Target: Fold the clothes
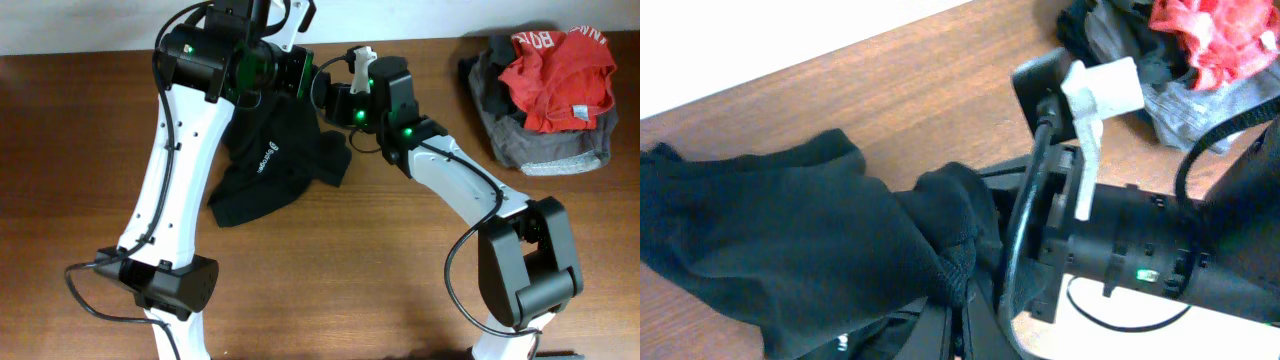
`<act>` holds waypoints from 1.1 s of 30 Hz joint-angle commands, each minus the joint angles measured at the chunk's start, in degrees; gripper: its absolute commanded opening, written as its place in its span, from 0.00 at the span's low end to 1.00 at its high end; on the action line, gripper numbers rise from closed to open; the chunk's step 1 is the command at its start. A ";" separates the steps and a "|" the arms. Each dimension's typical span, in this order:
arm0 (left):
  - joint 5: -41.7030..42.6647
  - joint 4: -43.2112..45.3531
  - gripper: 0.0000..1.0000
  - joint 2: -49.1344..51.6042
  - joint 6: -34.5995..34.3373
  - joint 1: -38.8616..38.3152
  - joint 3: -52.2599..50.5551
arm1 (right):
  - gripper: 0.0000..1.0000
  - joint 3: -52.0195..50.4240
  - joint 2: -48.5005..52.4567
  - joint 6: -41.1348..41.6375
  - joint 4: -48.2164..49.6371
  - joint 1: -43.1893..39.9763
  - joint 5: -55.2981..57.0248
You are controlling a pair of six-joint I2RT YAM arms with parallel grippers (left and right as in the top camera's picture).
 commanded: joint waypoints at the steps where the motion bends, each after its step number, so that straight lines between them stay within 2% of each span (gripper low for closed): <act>1: -3.82 0.96 0.01 -2.51 1.11 0.35 1.77 | 0.04 0.92 -0.28 -0.11 -1.99 -3.69 -4.42; 6: -5.66 1.40 0.02 -2.43 1.11 1.75 1.77 | 0.04 0.92 -2.16 -2.54 -7.39 -10.38 -13.77; 9: -5.90 1.88 0.11 -2.29 1.14 2.19 1.75 | 0.04 0.92 -3.93 -4.98 -12.90 -13.90 -15.23; 12: -7.30 2.10 0.29 -1.99 1.14 2.36 1.70 | 0.04 0.92 -5.92 -8.92 -19.32 -16.92 -15.15; 14: -9.16 2.10 0.34 -1.66 1.14 2.36 1.64 | 0.04 0.92 -7.21 -11.28 -23.45 -18.84 -14.97; 19: -9.92 2.62 0.36 0.94 3.74 2.36 1.60 | 0.04 0.92 -9.66 -15.52 -33.42 -23.34 -14.95; 25: -11.26 5.97 0.37 6.93 5.11 3.63 1.60 | 0.04 0.92 -9.66 -18.49 -37.16 -23.85 -14.91; 26: -11.26 6.93 0.41 8.63 5.25 4.55 1.60 | 0.04 0.92 -9.66 -18.53 -37.59 -23.85 -14.64; 28: -11.15 7.67 0.42 11.04 5.20 6.21 1.60 | 0.04 0.92 -9.66 -19.63 -38.38 -23.85 -14.53; 33: -10.45 4.15 0.43 16.39 4.57 10.12 1.60 | 0.07 0.92 -9.60 -21.16 -41.40 -23.80 -13.68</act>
